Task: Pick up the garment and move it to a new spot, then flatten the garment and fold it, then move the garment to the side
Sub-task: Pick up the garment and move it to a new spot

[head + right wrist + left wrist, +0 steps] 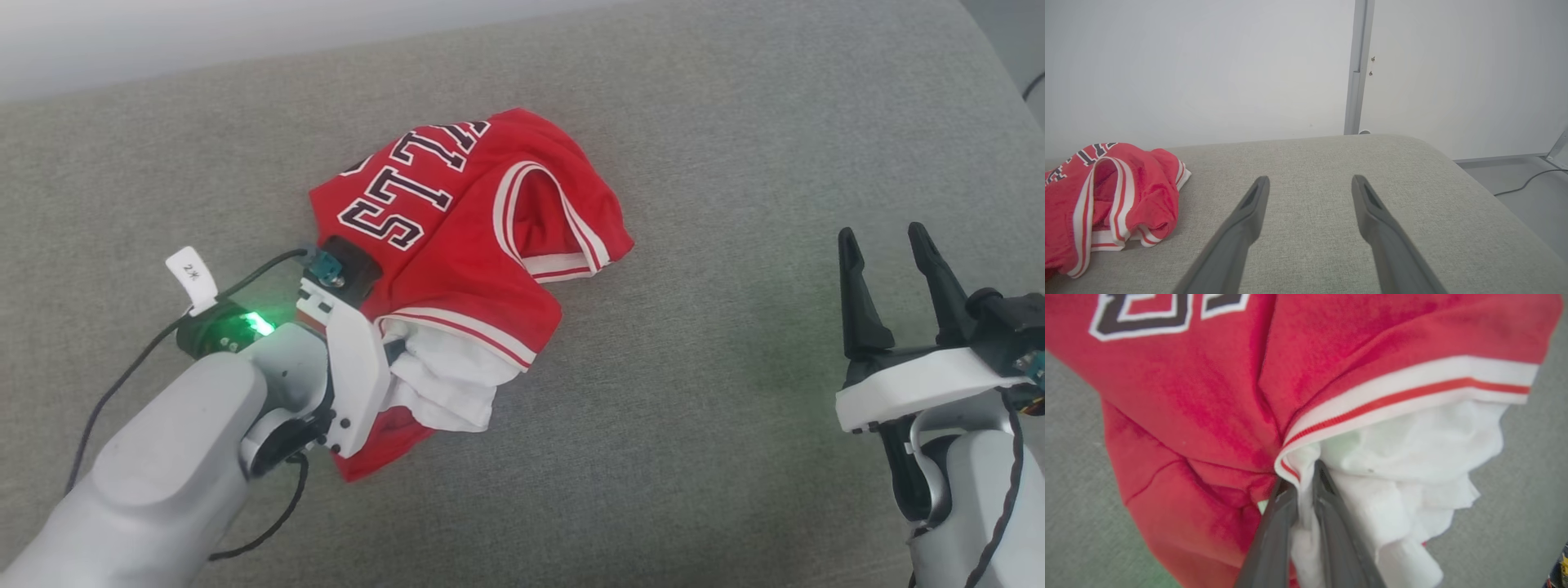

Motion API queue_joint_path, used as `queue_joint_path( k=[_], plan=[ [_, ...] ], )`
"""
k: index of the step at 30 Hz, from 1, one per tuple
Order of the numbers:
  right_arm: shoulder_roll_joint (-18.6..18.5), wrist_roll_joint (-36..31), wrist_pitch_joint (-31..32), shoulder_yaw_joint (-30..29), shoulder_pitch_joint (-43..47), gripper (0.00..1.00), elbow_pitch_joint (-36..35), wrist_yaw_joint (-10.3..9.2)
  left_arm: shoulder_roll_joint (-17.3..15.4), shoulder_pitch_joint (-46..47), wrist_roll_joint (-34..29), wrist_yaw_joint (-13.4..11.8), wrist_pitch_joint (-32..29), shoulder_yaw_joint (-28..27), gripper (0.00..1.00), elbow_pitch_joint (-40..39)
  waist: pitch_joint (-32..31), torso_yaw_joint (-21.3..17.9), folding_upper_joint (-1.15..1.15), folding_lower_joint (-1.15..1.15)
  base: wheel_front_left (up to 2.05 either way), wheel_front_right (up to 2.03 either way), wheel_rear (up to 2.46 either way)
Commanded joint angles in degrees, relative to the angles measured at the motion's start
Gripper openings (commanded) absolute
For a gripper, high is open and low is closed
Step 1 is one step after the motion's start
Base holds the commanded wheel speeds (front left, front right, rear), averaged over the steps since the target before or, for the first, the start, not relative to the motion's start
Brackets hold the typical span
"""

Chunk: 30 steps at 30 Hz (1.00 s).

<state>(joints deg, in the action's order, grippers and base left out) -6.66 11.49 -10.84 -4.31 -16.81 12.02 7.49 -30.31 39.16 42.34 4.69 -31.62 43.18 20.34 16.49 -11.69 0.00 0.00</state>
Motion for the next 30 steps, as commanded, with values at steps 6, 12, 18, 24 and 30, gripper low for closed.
queue_joint_path(
  k=[6,12,18,24,30],
  plan=[
    [-0.9,-0.3,0.1,0.1,-0.4,1.0,0.6,0.0,2.4,0.7,1.5,1.5,2.4,1.0,1.0,5.2,-1.7,1.5,0.0,0.0,0.0,0.0,0.0],
    [-2.1,-0.2,0.8,-0.4,1.7,1.0,0.8,0.0,1.9,0.1,3.0,2.0,7.1,-1.0,1.0,5.6,-6.2,3.6,0.0,0.0,0.0,0.0,0.0],
    [-2.9,0.4,1.7,-1.0,4.2,1.0,0.3,0.0,-0.2,-2.4,2.9,1.7,14.7,-3.6,1.0,3.9,-10.6,5.8,0.0,0.0,0.0,0.0,0.0],
    [-3.4,0.6,2.5,-1.7,7.3,1.0,0.1,0.0,-2.5,-7.5,3.3,0.0,23.3,-6.6,1.0,2.2,-14.8,8.1,0.0,0.0,0.0,0.0,0.0],
    [-3.4,0.8,3.0,-2.6,9.9,1.0,-0.6,0.0,-5.2,-13.7,3.0,-2.6,32.0,-9.8,1.0,-0.1,-17.3,10.3,0.0,0.0,0.0,0.0,0.0]
  ],
)
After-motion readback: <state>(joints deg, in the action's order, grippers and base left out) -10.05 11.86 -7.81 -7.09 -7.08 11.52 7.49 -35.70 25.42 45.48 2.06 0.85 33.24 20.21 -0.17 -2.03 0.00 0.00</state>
